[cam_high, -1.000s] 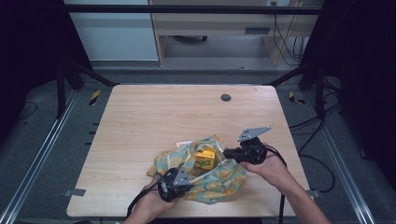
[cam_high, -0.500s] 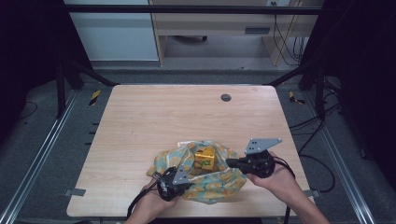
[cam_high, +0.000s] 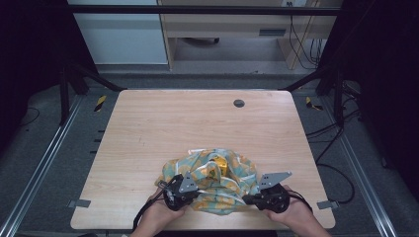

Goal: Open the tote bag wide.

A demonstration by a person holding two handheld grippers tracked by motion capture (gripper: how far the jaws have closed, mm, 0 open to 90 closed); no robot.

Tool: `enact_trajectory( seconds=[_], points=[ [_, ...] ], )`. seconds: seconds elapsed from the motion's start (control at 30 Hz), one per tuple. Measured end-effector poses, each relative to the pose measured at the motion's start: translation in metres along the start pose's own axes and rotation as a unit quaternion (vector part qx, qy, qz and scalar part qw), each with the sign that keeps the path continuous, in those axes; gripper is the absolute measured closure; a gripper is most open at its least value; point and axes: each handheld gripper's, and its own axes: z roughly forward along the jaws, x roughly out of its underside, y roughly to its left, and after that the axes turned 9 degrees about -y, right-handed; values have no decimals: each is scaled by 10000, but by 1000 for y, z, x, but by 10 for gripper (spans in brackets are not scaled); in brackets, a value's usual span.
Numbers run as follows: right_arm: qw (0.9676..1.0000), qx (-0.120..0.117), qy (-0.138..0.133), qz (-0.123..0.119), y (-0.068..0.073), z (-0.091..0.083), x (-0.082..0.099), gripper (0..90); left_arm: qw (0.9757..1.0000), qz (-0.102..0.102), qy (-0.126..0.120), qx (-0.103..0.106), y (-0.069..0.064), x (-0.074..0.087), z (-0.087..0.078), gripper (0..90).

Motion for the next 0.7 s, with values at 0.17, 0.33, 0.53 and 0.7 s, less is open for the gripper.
enact_trajectory(
  seconds=[0.17, 0.33, 0.53, 0.7],
  points=[
    [9999, 36, 121, 37, -6, 5, 6, 900, 10000, 25, 27, 26, 1, 1, -1, 865],
    [9997, 75, 213, -63, -6, 8, 5, 900, 9999, -84, -74, 17, 0, 1, -5, 816],
    [9990, 160, 375, -181, -6, 11, 6, 900, 9993, -167, -324, 107, -8, -8, -25, 743],
    [9986, 200, 445, -205, -6, 13, 11, 900, 9975, -144, -673, 155, -16, -26, -49, 718]
  ],
)
